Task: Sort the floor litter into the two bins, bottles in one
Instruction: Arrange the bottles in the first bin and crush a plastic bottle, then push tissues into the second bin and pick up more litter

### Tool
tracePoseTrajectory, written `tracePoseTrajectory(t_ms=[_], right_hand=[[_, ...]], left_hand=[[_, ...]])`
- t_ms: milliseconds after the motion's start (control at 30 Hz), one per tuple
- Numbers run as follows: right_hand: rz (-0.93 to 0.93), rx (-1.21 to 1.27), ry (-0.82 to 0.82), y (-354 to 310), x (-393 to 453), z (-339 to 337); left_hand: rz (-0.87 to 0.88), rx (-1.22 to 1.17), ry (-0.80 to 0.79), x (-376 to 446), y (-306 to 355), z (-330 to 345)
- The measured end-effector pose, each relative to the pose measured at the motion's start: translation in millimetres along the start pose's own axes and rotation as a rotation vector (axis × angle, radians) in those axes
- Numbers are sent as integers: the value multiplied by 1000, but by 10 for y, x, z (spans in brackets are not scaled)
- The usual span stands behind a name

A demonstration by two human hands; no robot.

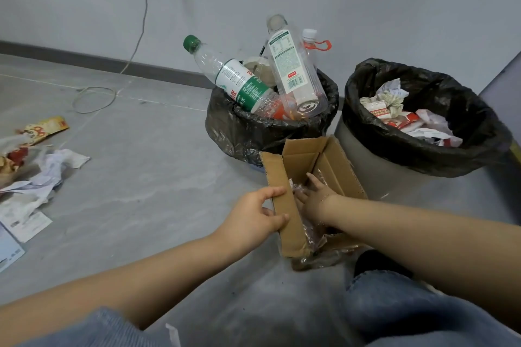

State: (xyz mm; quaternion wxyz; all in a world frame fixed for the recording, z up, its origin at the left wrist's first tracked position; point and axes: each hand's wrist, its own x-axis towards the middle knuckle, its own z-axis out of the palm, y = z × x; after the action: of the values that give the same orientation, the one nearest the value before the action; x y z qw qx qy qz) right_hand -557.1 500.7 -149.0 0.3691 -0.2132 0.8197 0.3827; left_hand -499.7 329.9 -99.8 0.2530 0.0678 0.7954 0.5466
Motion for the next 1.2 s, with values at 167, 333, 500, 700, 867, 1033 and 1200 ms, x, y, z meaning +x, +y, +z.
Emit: tracePoseTrajectory(t_ms=[167, 333, 500, 700, 867, 1033, 1200], right_hand=[[-60, 105, 107, 119, -60, 41], [-143, 581, 170, 286, -321, 84], [-115, 599, 393, 471, -749, 98], [-218, 845, 846, 490, -1298, -180], [-400, 900, 955, 126, -1383, -700], [-511, 808, 941, -261, -1545, -1243], [-551, 751, 891, -625, -1633, -1803]], left_hand=[[11, -28, -6, 16, -18, 11], [3, -51, -57, -22, -10, -27], [-24, 11, -147, -158, 130, -175], [-38, 55, 85, -501, 394, -537], [-63, 97, 306, -1114, 363, -1053], [-113, 92, 521, -1562, 79, -1386], [-129, 88, 598, -1672, -399, -1769]])
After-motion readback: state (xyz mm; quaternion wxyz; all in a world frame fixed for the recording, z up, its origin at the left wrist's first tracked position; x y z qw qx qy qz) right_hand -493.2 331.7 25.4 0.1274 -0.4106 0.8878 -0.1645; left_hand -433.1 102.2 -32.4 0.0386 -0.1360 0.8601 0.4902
